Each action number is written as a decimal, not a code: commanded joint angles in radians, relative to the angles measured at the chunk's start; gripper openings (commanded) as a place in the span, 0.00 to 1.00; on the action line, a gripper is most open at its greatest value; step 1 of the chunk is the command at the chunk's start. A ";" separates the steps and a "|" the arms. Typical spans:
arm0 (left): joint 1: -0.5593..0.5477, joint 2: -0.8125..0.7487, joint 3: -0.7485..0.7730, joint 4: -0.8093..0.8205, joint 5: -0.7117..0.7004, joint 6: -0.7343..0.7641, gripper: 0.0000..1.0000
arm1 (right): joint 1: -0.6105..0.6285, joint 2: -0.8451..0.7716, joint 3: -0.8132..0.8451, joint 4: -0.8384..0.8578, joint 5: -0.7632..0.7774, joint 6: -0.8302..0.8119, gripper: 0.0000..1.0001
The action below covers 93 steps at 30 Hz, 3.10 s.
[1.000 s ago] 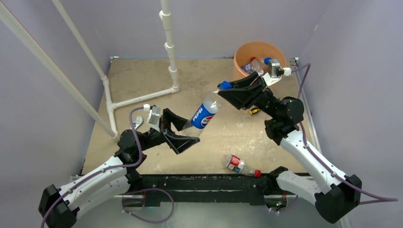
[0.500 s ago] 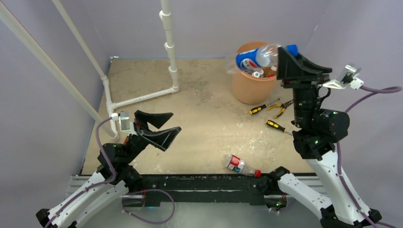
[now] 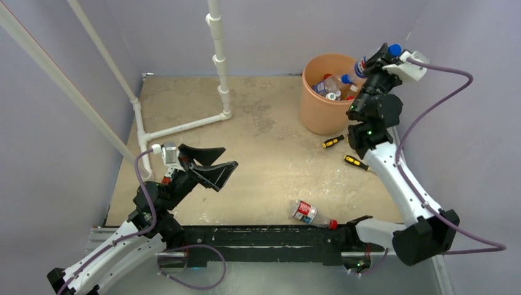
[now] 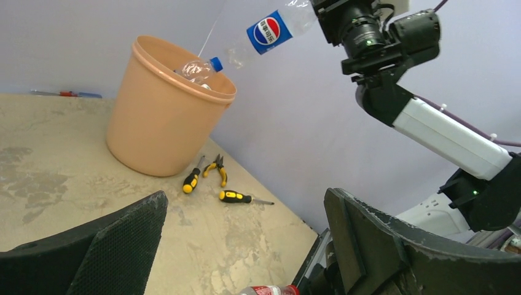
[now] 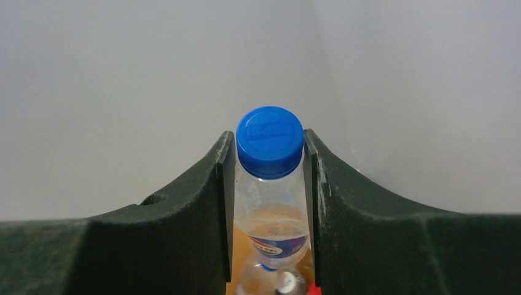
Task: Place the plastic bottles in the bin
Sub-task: Place the plastic bottle in the trash bin.
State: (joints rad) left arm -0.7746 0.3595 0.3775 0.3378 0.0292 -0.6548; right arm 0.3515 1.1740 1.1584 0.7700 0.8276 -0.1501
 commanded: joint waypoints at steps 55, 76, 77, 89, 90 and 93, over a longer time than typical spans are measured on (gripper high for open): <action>-0.005 0.004 -0.041 0.031 0.058 -0.086 0.98 | -0.154 0.409 0.202 -0.596 -0.385 0.268 0.59; -0.005 -0.024 -0.042 0.023 0.066 -0.122 0.97 | -0.154 0.239 0.308 -0.643 -0.407 0.368 0.99; -0.005 -0.022 -0.042 0.024 0.066 -0.125 0.97 | -0.157 0.244 0.317 -0.639 -0.403 0.363 0.98; -0.005 -0.021 -0.041 0.016 0.056 -0.117 0.97 | -0.163 0.419 0.417 -0.705 -0.468 0.359 0.93; -0.005 -0.019 -0.040 0.014 0.056 -0.118 0.97 | -0.164 0.433 0.420 -0.714 -0.459 0.360 0.91; -0.005 -0.017 -0.039 0.006 0.054 -0.115 0.97 | -0.165 0.455 0.407 -0.706 -0.442 0.349 0.79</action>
State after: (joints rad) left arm -0.7746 0.3420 0.3447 0.3443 0.0788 -0.7673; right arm 0.1932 1.6188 1.5536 0.0658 0.3767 0.2012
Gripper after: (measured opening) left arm 0.975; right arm 0.871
